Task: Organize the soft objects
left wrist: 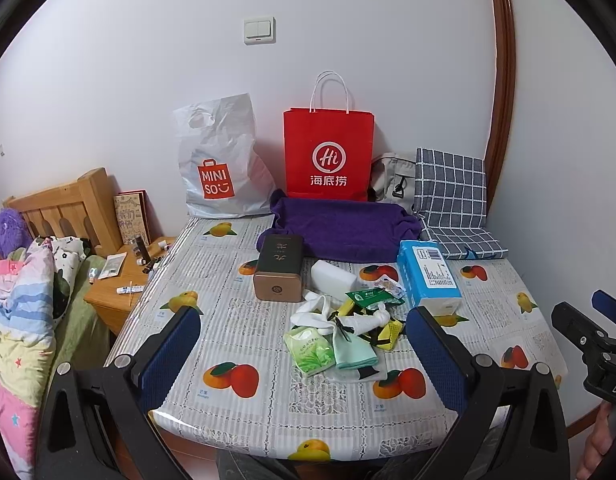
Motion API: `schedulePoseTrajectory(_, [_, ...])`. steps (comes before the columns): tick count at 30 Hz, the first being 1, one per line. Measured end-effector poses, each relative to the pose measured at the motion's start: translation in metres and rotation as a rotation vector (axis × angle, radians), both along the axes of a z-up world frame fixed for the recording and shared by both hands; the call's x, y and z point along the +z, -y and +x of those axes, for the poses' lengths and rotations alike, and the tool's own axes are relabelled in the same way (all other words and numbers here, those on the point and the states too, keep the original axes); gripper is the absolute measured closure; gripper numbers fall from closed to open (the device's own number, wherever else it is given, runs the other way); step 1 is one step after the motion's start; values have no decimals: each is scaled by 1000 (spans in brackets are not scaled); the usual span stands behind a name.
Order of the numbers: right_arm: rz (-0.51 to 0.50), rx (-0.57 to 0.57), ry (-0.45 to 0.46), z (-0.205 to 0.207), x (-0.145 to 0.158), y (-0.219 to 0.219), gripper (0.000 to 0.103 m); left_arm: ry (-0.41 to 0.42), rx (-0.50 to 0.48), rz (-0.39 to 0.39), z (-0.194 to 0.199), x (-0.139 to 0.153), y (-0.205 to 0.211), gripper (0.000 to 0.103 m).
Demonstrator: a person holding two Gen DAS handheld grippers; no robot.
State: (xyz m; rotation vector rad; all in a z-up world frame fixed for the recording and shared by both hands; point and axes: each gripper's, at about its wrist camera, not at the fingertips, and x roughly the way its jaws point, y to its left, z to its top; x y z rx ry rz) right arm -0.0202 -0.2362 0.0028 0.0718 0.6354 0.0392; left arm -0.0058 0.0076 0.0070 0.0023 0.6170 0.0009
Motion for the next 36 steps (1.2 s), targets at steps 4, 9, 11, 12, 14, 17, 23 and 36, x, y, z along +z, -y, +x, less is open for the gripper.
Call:
schedulePoseTrajectory(4, [3, 1, 3, 1, 1, 1, 0, 0, 0, 0, 0, 1, -1, 0])
schedulePoseTrajectory(9, [3, 0, 3, 0, 0, 1, 0, 1, 2, -1, -1, 0, 0, 0])
schedulePoseTrajectory(11, [2, 0, 4, -1, 0, 1, 0, 1, 1, -1, -1, 1, -1, 0])
schedulePoseTrajectory(12, [2, 0, 4, -1, 0, 1, 0, 1, 0, -1, -1, 0, -1, 0])
schedulePoseTrajectory(14, [3, 0, 2, 0, 0, 0, 0, 1, 1, -1, -1, 0, -1, 0])
schedulePoseTrajectory(17, [2, 0, 3, 0, 0, 1, 0, 2, 1, -2, -1, 0, -1, 0])
schedulePoseTrajectory(23, [4, 1, 5, -1, 0, 1, 0, 3, -3, -1, -2, 3, -3, 0])
schedulePoseTrajectory(36, [0, 2, 5, -1, 0, -1, 0, 4, -3, -4, -3, 3, -3, 0])
